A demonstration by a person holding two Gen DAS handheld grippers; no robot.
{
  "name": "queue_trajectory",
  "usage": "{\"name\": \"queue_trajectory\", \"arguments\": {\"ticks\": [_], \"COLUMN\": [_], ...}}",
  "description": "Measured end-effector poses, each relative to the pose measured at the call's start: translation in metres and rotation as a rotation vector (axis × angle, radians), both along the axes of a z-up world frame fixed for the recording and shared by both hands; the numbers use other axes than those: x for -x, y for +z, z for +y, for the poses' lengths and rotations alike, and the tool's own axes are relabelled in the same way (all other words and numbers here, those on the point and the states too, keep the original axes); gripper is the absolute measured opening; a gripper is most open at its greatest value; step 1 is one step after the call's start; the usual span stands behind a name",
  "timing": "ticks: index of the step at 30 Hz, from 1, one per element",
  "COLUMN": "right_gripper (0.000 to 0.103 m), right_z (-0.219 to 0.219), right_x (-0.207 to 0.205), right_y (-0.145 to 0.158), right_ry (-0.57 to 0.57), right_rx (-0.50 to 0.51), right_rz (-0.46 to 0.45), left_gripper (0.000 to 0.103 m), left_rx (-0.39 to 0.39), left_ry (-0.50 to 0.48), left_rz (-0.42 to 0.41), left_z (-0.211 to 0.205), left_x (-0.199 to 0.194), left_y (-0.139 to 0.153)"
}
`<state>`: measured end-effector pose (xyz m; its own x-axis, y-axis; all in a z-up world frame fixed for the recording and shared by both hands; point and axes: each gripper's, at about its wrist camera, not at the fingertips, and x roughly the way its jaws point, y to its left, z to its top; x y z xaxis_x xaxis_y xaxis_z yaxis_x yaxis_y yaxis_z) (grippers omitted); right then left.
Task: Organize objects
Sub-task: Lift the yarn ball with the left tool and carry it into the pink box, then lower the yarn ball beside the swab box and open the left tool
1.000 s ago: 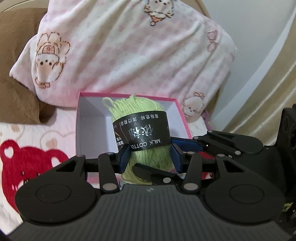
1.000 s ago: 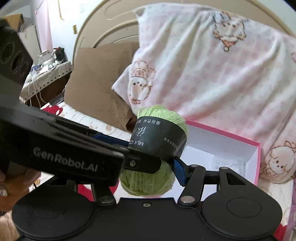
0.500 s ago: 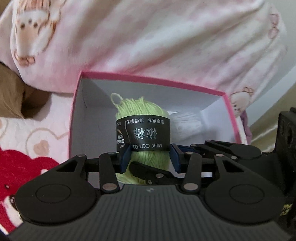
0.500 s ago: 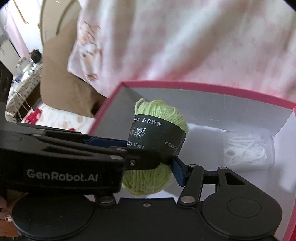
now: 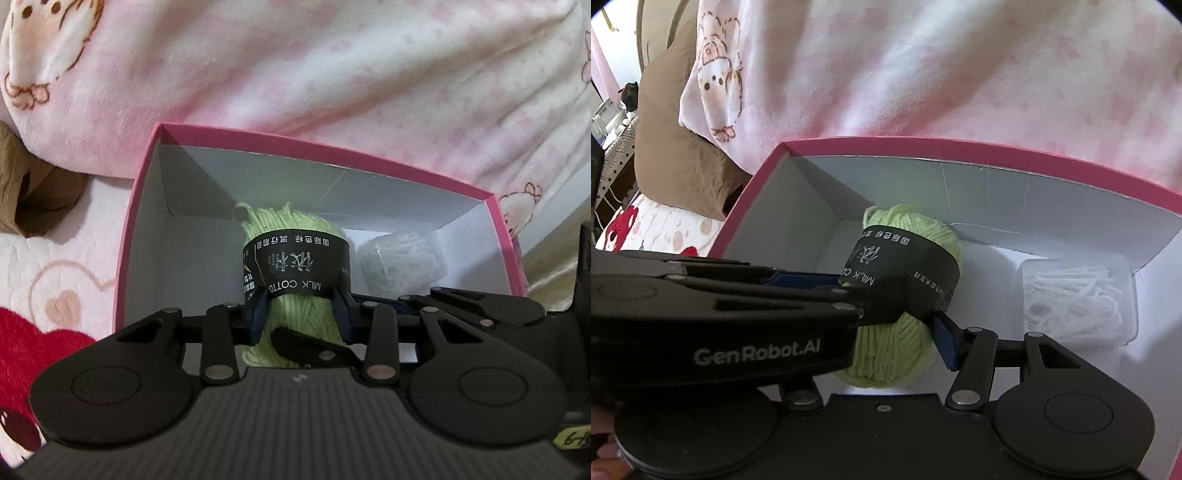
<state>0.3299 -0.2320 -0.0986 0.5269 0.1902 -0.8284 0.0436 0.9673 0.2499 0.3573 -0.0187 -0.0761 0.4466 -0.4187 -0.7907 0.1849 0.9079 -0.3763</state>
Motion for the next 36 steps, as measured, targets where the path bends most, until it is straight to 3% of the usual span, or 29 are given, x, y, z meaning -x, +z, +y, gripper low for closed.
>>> {"name": "queue_trajectory", "arguments": {"ticks": [3,7,14,18,29,36], "right_gripper": [0.063,0.064,0.031,0.028,0.026,0.037], "right_z": [-0.01,-0.019,-0.018,-0.018,-0.042,-0.037], "right_x": [0.006,0.026,0.042,0.03,0.007,0.046], "right_y": [0.007,0.023,0.017,0.001,-0.014,0.016], "right_ry": [0.027,0.095,0.188,0.154,0.004,0.017], "right_rx": [-0.04,0.093,0.33,0.381,0.264,0.213], "right_rz": [0.002,-0.035,0.013,0.09,0.1,0.006], "left_gripper": [0.035,0.036,0.038,0.038,0.039,0.055], "left_rx": [-0.017,-0.024,-0.024,-0.013,0.036,-0.031], "left_ry": [0.005,0.005,-0.004,0.007,0.11,0.073], "left_rz": [-0.021,-0.027,-0.04,-0.033,0.014,-0.038], "left_z": [-0.001,-0.001,-0.002,-0.001,0.008,0.011], "left_x": [-0.004,-0.009,-0.004,-0.004,-0.004,0.004], "left_y": [-0.002,0.001,0.004,0.004,-0.001,0.013]}}
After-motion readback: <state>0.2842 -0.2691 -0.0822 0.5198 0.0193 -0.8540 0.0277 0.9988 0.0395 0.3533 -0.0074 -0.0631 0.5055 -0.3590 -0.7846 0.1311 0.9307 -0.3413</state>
